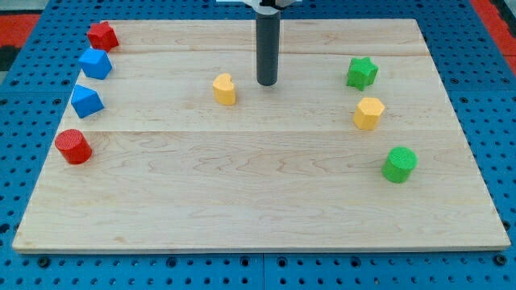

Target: Point your arm at yellow hexagon

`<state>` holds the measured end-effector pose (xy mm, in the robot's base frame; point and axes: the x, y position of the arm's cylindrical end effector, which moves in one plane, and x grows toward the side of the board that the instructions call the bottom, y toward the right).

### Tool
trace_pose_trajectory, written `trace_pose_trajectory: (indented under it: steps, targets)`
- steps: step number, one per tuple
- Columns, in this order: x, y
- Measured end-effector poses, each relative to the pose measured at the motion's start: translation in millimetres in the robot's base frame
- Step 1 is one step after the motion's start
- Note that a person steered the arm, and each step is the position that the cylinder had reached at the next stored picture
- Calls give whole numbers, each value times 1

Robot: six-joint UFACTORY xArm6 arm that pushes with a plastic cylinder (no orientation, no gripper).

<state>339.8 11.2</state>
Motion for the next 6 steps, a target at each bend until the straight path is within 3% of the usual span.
trace_pose_trajectory:
  steps: [6]
  targets:
    - [36, 196]
